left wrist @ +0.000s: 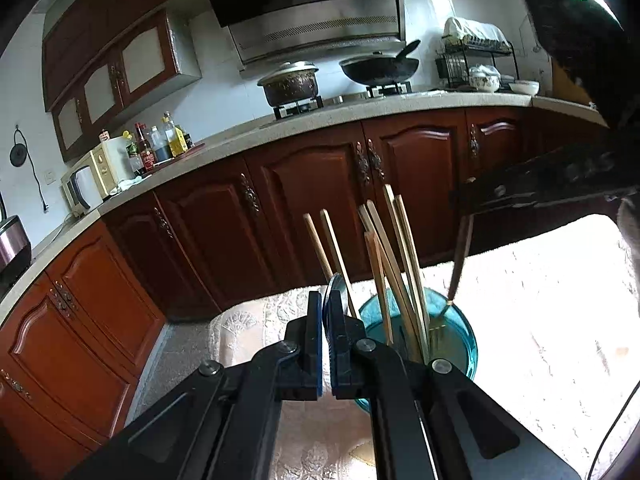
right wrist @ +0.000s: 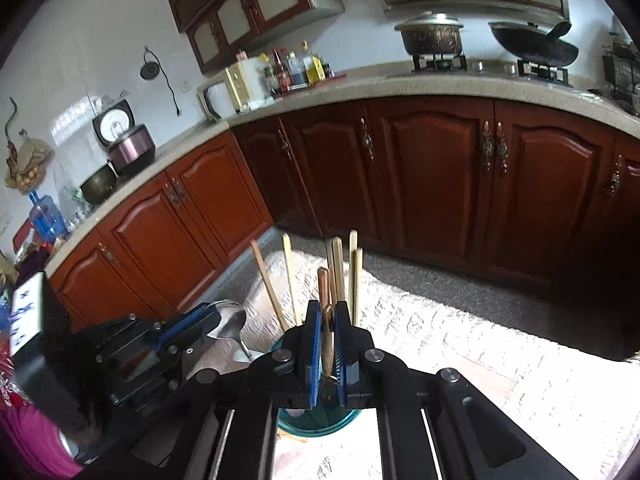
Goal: Organize utensils
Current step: 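Lower the metal spoon into the cup and open the left tool while the right releases the fork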
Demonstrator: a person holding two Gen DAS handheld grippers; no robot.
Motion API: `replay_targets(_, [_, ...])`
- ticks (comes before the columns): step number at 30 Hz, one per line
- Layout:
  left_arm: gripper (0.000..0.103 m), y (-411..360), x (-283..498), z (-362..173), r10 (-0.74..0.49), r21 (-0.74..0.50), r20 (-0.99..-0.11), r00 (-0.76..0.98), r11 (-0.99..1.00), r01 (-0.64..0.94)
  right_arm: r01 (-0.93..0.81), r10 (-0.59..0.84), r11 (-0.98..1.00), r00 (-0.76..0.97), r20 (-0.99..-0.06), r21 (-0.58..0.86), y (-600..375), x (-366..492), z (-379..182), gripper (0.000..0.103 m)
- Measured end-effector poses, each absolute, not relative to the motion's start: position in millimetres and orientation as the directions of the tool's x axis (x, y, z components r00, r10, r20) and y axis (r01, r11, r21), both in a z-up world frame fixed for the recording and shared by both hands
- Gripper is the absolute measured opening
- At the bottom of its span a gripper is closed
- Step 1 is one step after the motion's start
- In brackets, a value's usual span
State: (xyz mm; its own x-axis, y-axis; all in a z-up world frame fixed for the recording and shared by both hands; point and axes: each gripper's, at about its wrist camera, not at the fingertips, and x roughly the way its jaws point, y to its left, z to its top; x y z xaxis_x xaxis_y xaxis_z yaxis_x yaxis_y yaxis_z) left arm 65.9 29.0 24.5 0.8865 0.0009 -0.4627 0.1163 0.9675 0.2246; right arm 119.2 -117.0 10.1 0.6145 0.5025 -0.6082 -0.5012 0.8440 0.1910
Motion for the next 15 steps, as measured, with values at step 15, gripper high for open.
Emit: replay_targets(15, [0.003, 17, 72, -15, -0.049, 0.162, -0.560, 0.827, 0.972, 0.168, -0.499, 0.482, 0.840, 0.509, -0.713, 0.212, -103, 153, -59, 0.008])
